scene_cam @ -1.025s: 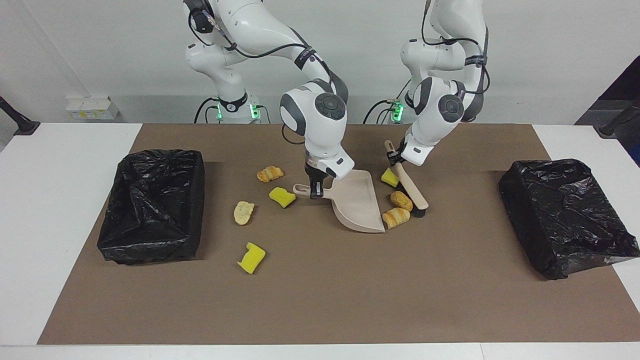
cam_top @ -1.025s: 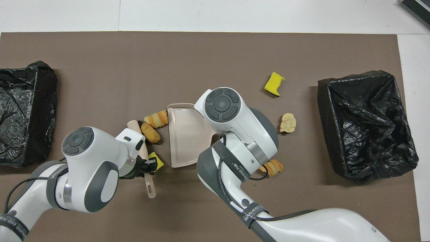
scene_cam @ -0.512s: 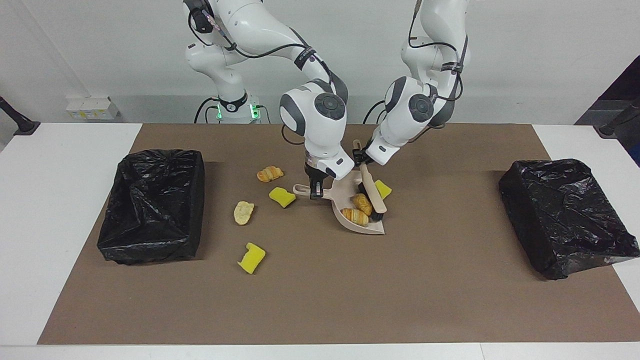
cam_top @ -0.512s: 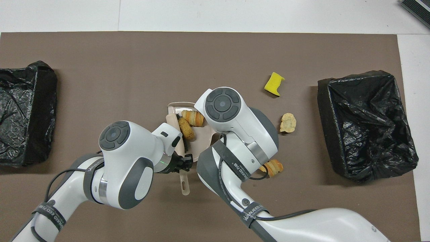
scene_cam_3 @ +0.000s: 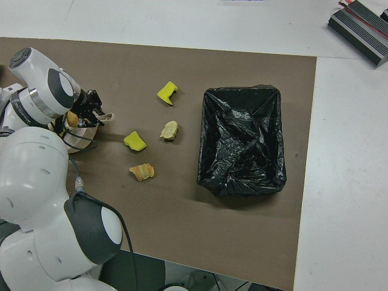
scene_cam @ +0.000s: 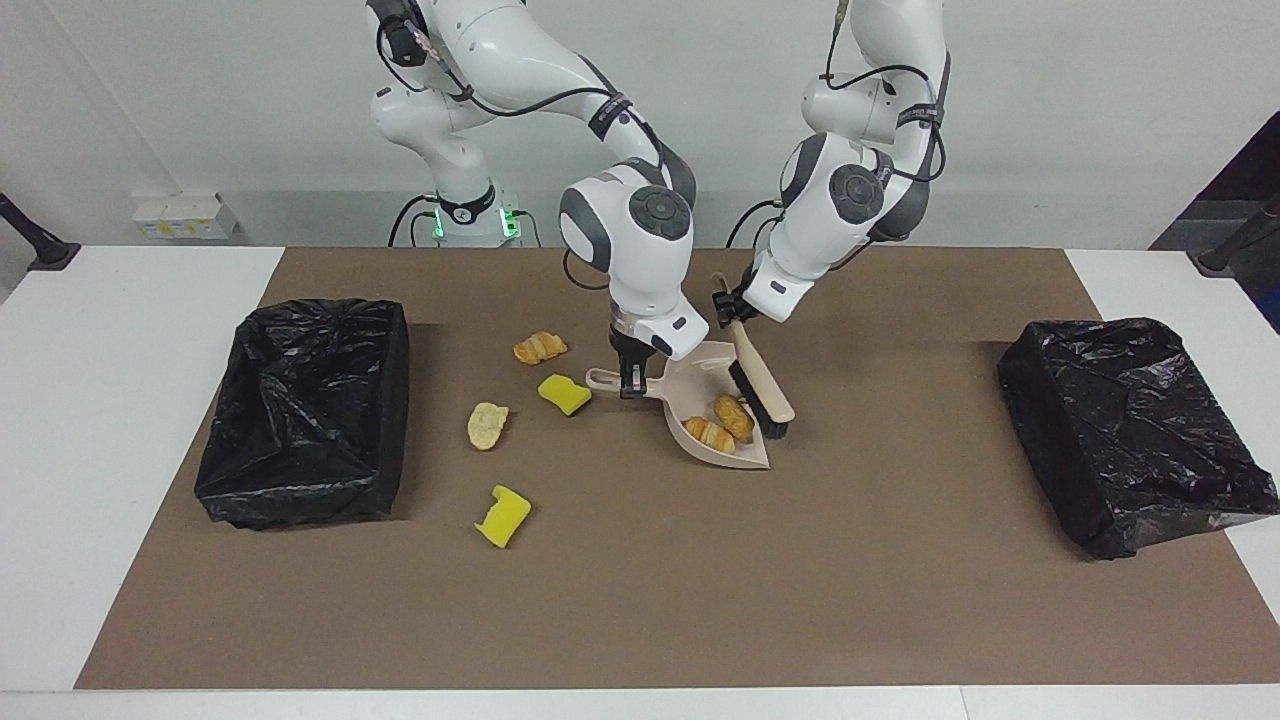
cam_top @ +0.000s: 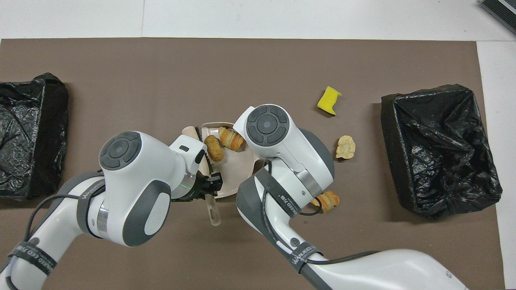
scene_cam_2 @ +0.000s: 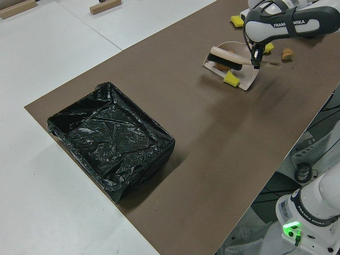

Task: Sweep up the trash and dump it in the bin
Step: 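Sweep the crumbs into the dustpan with the left gripper's brush, then carry the loaded dustpan to the black bag with the right gripper, then tip the dustpan into the bag while the left gripper drops the brush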

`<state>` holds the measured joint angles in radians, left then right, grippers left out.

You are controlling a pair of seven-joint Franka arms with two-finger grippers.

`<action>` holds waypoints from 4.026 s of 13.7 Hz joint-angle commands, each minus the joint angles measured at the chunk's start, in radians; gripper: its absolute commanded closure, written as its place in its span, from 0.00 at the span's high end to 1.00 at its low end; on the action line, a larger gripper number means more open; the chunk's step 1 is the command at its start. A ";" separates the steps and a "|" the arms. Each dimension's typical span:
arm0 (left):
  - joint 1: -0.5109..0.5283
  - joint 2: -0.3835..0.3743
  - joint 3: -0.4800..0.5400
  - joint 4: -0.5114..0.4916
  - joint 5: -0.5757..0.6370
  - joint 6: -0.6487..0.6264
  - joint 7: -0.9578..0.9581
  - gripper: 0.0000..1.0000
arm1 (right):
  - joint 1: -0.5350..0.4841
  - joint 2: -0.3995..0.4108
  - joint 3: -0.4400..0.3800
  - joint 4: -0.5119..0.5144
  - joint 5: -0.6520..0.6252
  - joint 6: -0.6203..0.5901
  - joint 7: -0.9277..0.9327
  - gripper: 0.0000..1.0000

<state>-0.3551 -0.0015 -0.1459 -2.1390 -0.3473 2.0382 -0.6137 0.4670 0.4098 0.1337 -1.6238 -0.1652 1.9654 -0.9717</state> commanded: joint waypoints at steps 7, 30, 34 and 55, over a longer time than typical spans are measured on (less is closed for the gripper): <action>0.003 -0.039 -0.014 -0.174 -0.007 0.092 -0.032 0.00 | -0.013 -0.008 0.009 -0.037 -0.004 0.027 -0.010 0.00; 0.168 -0.092 -0.009 -0.022 0.186 -0.196 0.148 0.00 | -0.443 -0.368 0.009 -0.180 0.190 -0.155 -0.530 0.00; 0.017 -0.161 -0.012 -0.175 0.134 -0.124 0.128 0.00 | -0.649 -0.405 0.003 -0.174 0.193 -0.184 -0.703 0.00; 0.025 -0.173 -0.003 -0.161 0.166 -0.102 0.122 1.00 | -0.676 -0.546 -0.002 -0.377 -0.663 -0.126 -0.438 0.00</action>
<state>-0.3892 -0.2160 -0.1400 -2.3649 -0.2299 1.9938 -0.5527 -0.2171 -0.1083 0.1307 -1.9725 -0.7657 1.8554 -1.4284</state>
